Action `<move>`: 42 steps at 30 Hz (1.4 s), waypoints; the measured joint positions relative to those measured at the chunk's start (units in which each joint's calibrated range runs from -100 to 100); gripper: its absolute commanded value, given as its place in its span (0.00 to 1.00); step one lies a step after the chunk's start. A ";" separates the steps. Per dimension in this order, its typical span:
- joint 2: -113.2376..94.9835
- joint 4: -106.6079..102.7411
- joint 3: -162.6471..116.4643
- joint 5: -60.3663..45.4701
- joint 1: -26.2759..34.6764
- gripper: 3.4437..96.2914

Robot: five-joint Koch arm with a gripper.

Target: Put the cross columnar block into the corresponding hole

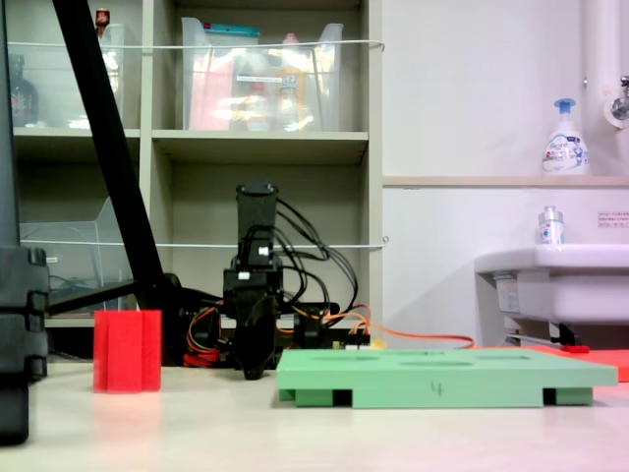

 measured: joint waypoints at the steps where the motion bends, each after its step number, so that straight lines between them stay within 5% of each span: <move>1: 0.00 0.00 0.00 0.00 0.00 0.49; 30: 0.00 0.00 0.00 0.83 -0.29 0.48; 38: 0.00 -4.60 0.69 32.38 -9.23 0.48; 42: 0.14 -39.35 21.95 37.22 -11.38 0.47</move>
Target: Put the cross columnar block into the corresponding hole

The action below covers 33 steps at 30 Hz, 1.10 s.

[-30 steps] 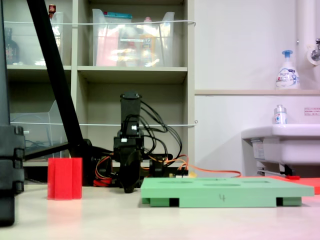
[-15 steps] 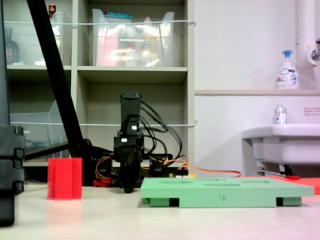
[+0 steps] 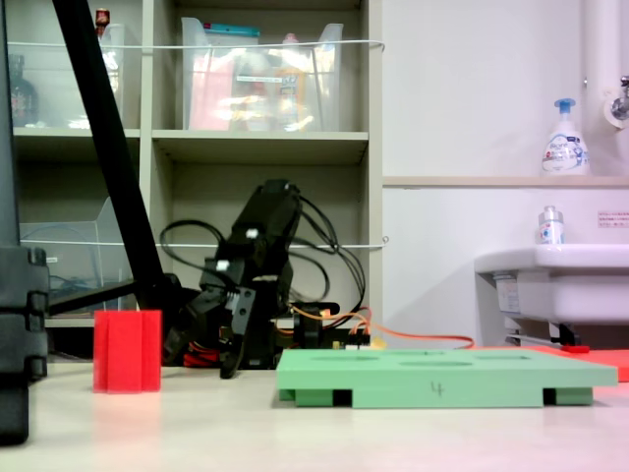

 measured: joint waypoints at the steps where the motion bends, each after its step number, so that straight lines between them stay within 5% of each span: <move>1: 0.00 -10.47 4.70 0.93 -0.05 0.47; 9: 0.00 -52.77 43.31 6.11 3.61 0.46; 18: 7.80 -64.90 64.38 8.55 4.49 0.46; 28: 34.06 -65.20 76.24 5.91 3.86 0.85; 33: 53.08 -65.20 88.00 3.32 2.25 0.92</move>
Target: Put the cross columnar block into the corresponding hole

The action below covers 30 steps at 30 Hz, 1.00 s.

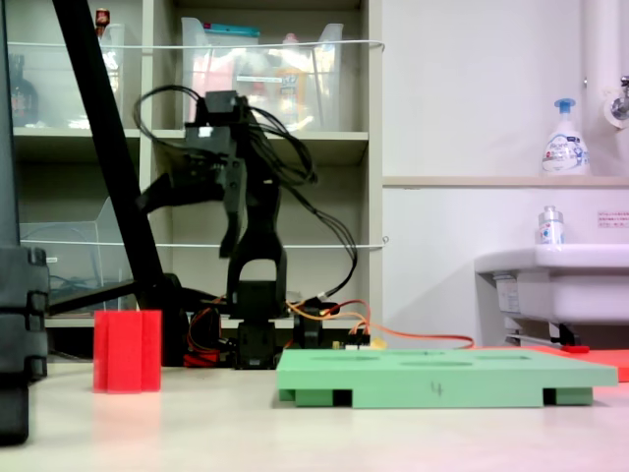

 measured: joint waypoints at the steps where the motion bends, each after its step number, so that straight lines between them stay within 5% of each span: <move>1: 3.83 0.00 1.76 -0.54 -0.24 0.92; 26: 51.98 2.25 14.80 -5.37 -3.96 0.91; 28: 52.94 2.45 14.89 -5.42 -4.10 0.90; 30: 53.63 2.84 14.99 -5.42 -4.15 0.79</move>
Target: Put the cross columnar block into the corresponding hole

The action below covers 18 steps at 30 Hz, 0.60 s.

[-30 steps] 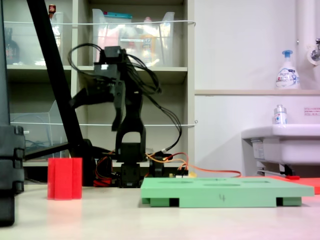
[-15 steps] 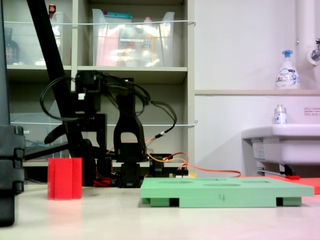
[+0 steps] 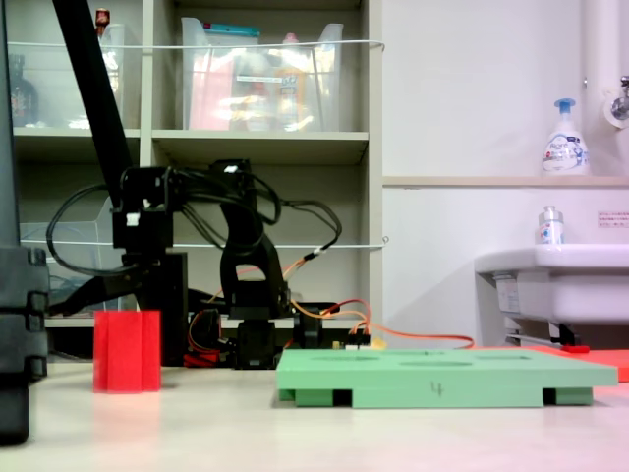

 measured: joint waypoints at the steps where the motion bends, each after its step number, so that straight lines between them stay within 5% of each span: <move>1: 0.41 0.29 0.00 0.00 -0.05 0.74; 9: -0.27 0.78 1.86 0.00 -0.29 0.41; 18: -2.05 -0.49 2.55 0.20 -0.39 0.31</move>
